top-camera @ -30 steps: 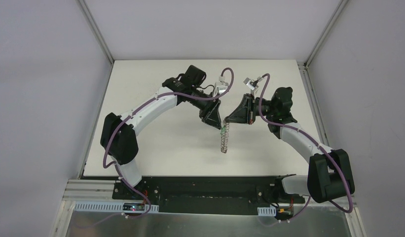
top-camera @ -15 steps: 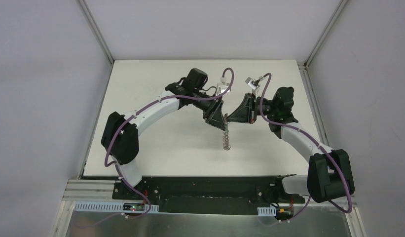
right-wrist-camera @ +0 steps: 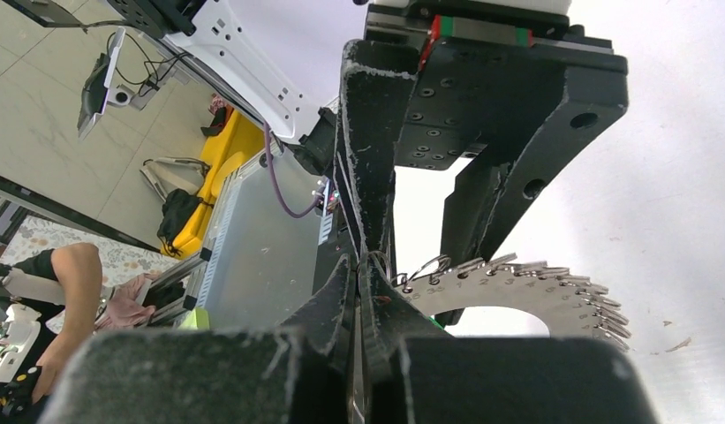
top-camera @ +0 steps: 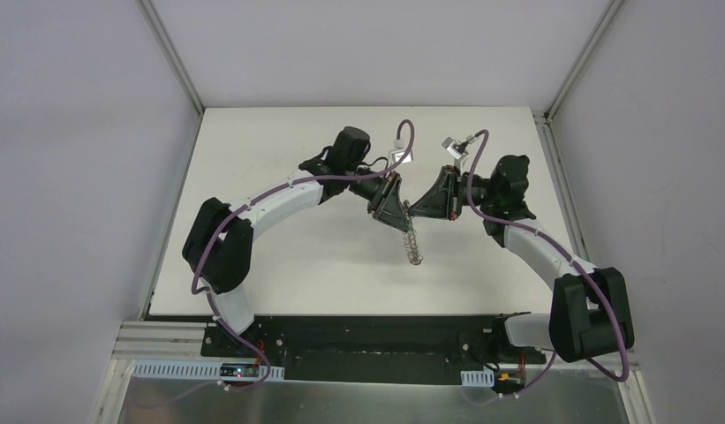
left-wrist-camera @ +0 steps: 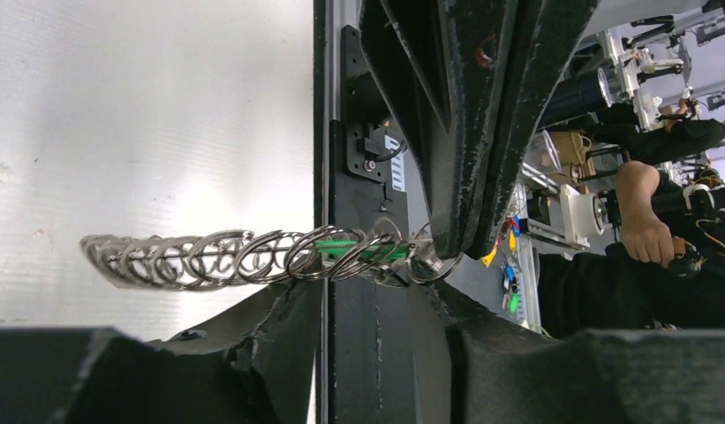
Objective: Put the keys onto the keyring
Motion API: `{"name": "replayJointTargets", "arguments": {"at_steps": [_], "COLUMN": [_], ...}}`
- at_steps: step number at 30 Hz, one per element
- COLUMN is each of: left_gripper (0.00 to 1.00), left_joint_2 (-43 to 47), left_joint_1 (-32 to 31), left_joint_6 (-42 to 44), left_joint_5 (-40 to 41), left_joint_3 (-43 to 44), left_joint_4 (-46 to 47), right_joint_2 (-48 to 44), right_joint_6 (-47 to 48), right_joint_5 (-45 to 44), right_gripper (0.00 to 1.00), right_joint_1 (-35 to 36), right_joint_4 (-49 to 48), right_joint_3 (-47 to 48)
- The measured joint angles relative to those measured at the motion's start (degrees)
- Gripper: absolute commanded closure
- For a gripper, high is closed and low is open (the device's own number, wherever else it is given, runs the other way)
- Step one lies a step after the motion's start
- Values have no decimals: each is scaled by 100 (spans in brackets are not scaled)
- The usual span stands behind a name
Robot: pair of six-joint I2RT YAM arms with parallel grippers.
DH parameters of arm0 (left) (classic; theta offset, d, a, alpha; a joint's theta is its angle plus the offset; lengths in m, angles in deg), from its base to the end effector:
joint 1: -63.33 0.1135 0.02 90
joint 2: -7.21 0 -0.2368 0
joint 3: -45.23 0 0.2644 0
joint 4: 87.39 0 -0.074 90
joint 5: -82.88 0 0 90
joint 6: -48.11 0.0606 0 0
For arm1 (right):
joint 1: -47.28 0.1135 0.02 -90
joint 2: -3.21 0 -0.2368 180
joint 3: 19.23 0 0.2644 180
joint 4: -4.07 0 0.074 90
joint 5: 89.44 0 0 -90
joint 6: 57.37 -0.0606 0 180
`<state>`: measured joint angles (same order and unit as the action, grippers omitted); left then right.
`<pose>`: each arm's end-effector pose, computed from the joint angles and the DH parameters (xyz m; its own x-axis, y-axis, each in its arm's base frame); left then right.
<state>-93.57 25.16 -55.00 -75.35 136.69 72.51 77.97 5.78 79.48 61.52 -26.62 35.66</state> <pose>0.2870 -0.2972 0.2559 -0.5723 0.3429 -0.7449 0.7550 -0.1340 -0.6419 0.2670 0.1291 0.2682 -0.2810 0.0182 -0.9595 -0.9579 -0.0662 0.2793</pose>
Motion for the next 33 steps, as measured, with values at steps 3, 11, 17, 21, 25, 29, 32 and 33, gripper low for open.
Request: {"name": "replayJointTargets", "arguments": {"at_steps": [3, 11, 17, 21, 25, 29, 32, 33], "left_gripper": [80, 100, 100, 93, 77, 66, 61, 59], "left_joint_2": [-24, -61, -74, -74, -63, -46, -24, -9], "left_joint_1": [-2, 57, 116, 153, 195, 223, 223, 223], "left_joint_6": [-365, -848, -981, -944, -551, -105, 57, 92], "left_joint_5": [-114, -247, -249, -249, -234, -208, -208, -208], "left_joint_3": [-83, -107, -109, -122, -125, -125, -125, -125], "left_joint_4": [402, 807, 988, 999, 634, 138, -42, -87], "right_joint_2": [0, 0, 33, 72, 81, 81, 81, 83], "right_joint_6": [7, 11, 9, 9, 15, 63, 101, 107], "right_joint_5": [-13, -24, -22, -22, -24, -24, -31, -33], "right_gripper": [100, 100, 100, 100, 100, 100, 100, 100], "right_joint_1": [-28, -76, -63, -63, -66, -66, -70, -76], "right_joint_4": [7, 0, 11, 17, 44, 127, 168, 184], "right_joint_3": [-2, 0, 0, 0, 0, 0, 0, 0]}}
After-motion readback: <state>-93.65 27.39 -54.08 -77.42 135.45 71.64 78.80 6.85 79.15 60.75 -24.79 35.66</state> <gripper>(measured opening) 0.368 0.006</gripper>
